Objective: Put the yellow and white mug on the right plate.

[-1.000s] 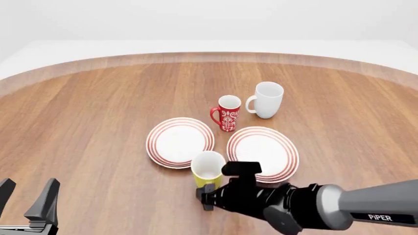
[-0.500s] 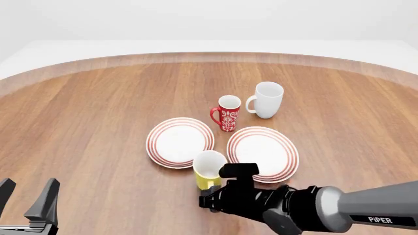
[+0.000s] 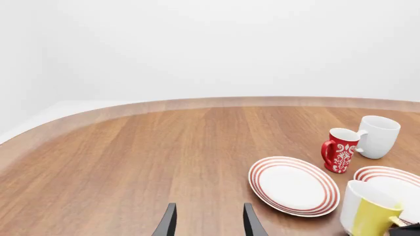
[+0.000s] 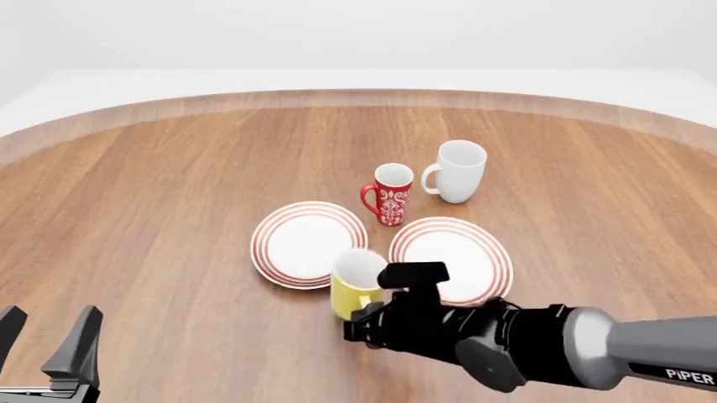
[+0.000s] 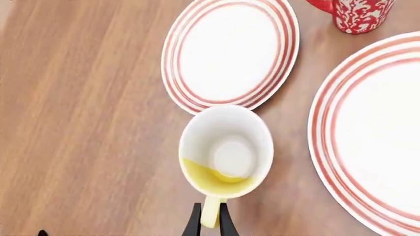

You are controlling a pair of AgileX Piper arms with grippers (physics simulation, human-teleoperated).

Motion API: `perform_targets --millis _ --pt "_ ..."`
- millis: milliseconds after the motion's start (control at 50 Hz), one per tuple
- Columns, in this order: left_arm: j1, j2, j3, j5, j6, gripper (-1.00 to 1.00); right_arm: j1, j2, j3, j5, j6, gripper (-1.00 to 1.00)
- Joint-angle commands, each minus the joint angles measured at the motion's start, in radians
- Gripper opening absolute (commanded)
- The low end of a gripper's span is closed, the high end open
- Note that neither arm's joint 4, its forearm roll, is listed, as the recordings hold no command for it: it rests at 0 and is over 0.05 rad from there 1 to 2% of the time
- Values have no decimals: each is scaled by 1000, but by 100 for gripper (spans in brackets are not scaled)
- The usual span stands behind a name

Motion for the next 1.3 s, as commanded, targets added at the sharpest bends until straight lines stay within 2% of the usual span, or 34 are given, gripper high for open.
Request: perform_targets --millis 20,300,380,400,500,540,560,680,880,920,1140,1300 --pt "0 0 0 0 0 100 -16 -64 -36 83 -39 -100" --pt "0 0 0 0 0 100 -69 -134 -67 157 -94 -100" --pt "0 0 0 0 0 100 -117 -191 -77 183 -121 -100" --pt "0 0 0 0 0 100 -121 -206 -71 184 -103 -100" --pt "0 0 0 0 0 100 -169 -256 -61 199 -108 -100" --pt "0 0 0 0 0 100 -211 -272 -65 209 -141 -100" --pt "0 0 0 0 0 100 -222 -275 -62 210 -127 -100" --pt "0 0 0 0 0 100 -278 -303 -64 228 -163 -100" --pt "0 0 0 0 0 100 -348 -306 -38 203 -171 -100" --pt "0 0 0 0 0 100 -398 -304 -47 194 -184 -100" --pt "0 0 0 0 0 100 -518 -270 -37 150 -205 -100" --pt "0 0 0 0 0 100 -537 -257 -10 117 -200 -100"
